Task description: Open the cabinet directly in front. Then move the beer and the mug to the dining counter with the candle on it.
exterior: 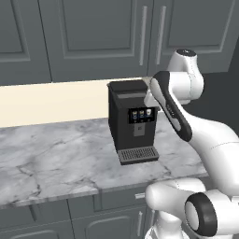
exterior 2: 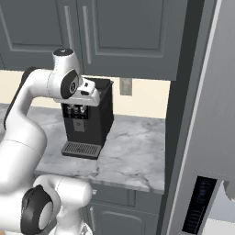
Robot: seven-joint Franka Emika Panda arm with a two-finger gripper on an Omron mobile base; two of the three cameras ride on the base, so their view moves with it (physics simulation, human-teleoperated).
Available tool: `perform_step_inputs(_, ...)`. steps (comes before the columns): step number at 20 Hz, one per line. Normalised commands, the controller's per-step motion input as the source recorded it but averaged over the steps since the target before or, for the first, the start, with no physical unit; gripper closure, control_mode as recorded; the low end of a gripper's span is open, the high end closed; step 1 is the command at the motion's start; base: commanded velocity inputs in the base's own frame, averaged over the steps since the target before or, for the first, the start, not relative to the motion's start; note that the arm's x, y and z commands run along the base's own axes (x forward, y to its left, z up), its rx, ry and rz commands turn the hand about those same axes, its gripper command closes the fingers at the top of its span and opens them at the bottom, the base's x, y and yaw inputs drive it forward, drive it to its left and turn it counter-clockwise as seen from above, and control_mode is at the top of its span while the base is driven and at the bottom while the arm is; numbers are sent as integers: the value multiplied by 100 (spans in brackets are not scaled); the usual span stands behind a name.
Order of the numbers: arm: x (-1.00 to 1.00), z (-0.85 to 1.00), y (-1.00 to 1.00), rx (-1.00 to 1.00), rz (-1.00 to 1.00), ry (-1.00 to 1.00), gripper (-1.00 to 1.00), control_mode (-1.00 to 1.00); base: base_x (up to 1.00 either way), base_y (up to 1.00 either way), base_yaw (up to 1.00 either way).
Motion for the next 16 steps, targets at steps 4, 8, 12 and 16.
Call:
perform_step_inputs(4, -22, 2, -3, 1, 0, -11, -100, -100, 0, 0, 0)
perform_step_inputs(8, -54, 21, -1, 6, 1, -40, -100, -100, 0, 0, 0)
perform_step_inputs(12, -66, 34, -4, 12, 4, -56, -100, -100, 0, 0, 0)
perform_step_inputs(16, -71, 34, -13, 16, 4, -57, -100, -100, 0, 0, 0)
